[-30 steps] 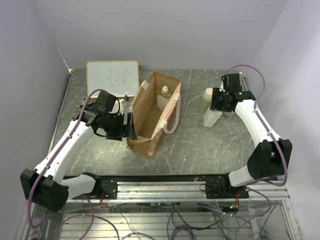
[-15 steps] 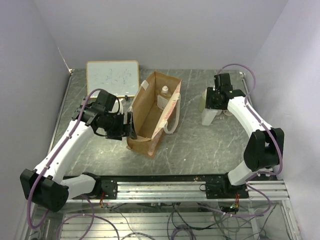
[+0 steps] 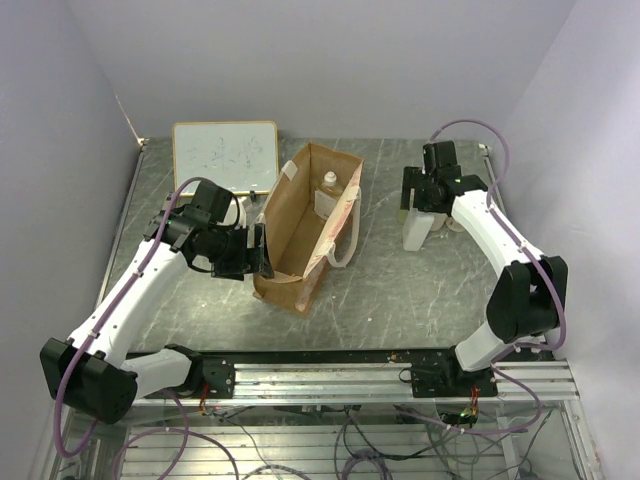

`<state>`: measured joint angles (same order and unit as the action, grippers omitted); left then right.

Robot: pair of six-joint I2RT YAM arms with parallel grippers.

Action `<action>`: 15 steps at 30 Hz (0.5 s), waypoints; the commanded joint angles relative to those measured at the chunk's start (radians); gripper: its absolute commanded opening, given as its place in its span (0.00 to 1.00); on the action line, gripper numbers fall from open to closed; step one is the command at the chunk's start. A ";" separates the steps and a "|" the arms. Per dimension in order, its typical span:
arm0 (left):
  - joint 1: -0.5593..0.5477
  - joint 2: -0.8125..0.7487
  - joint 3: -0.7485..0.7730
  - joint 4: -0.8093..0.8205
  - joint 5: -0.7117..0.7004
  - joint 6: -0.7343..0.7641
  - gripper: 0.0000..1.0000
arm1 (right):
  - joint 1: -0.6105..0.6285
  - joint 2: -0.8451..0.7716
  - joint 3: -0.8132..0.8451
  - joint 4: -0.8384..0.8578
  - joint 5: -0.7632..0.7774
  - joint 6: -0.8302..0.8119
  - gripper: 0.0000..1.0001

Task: Take the personal care products out of the canvas bag

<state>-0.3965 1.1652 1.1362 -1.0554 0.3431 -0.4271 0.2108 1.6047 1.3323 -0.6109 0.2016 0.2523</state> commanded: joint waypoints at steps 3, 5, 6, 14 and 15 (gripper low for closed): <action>-0.005 -0.010 0.021 -0.019 0.002 0.004 0.90 | 0.005 -0.116 0.049 -0.056 0.045 0.012 0.82; -0.005 -0.010 0.018 -0.017 0.002 0.004 0.90 | 0.005 -0.153 0.039 -0.073 0.045 0.010 0.82; -0.005 -0.011 0.014 -0.015 0.005 0.004 0.90 | 0.005 -0.169 0.034 -0.081 0.038 0.009 0.82; -0.005 -0.003 0.008 0.002 0.013 0.002 0.90 | 0.072 -0.237 0.105 -0.111 -0.079 0.029 0.81; -0.005 -0.001 0.009 0.003 0.015 0.003 0.90 | 0.097 -0.231 0.135 -0.109 -0.080 0.027 0.81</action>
<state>-0.3965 1.1652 1.1362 -1.0538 0.3435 -0.4271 0.2379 1.3842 1.3731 -0.7132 0.1642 0.2707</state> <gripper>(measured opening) 0.898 0.813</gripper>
